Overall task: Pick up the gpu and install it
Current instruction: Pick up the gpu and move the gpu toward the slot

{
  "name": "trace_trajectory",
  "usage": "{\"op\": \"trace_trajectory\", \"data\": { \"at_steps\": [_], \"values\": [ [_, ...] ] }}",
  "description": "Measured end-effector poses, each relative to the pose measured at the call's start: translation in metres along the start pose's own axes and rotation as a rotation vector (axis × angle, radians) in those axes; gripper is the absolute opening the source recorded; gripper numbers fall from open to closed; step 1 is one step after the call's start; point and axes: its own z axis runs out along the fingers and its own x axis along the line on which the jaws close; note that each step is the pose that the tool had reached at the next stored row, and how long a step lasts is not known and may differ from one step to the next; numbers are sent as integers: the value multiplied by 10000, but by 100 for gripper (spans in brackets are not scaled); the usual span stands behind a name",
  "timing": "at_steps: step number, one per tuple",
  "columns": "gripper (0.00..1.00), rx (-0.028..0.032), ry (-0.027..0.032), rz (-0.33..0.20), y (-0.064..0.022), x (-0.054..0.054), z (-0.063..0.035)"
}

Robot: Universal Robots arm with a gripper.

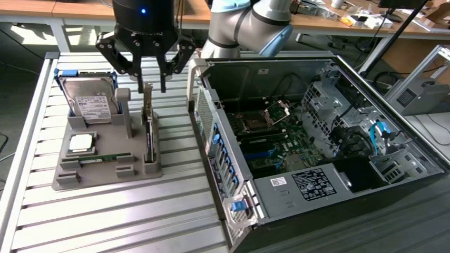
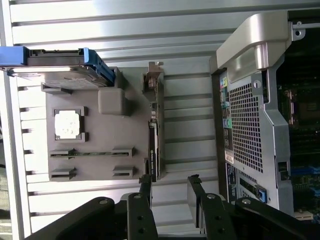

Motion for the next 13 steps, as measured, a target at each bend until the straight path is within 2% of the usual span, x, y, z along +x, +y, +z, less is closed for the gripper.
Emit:
{"op": "trace_trajectory", "data": {
  "at_steps": [13],
  "values": [
    [42,0,-1,1,-4,41,28]
  ]
}}
